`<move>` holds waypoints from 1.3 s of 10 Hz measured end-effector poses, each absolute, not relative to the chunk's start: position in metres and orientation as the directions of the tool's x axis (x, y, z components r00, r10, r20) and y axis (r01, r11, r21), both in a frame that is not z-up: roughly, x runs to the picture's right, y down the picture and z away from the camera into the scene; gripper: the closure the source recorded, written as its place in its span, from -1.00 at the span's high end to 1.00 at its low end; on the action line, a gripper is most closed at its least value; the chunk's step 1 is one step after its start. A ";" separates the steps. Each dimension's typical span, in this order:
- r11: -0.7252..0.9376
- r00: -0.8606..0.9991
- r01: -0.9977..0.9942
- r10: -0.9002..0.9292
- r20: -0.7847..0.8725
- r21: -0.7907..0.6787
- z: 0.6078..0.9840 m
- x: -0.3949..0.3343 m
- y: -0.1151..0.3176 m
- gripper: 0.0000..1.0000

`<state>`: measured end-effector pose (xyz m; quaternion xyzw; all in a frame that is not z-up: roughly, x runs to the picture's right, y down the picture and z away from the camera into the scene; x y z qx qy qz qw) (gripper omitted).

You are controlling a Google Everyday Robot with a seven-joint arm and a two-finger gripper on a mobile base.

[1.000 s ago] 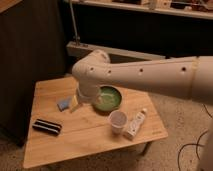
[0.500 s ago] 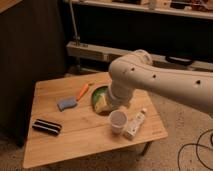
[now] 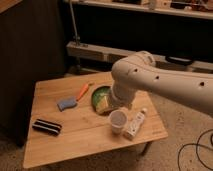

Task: Pick up the ceramic cup

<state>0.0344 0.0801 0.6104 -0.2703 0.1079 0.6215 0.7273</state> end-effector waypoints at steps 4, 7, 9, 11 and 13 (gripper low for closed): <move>0.069 0.192 -0.961 0.861 -0.470 -0.267 0.642 0.060 0.077 0.60; 0.070 0.188 -0.962 0.869 -0.457 -0.263 0.701 0.102 0.063 0.60; 0.064 0.183 -0.965 0.860 -0.476 -0.255 0.731 0.116 0.072 0.60; 0.053 0.178 -0.966 0.848 -0.499 -0.255 0.739 0.119 0.087 0.60; 0.040 0.163 -0.969 0.846 -0.508 -0.245 0.734 0.128 0.095 0.60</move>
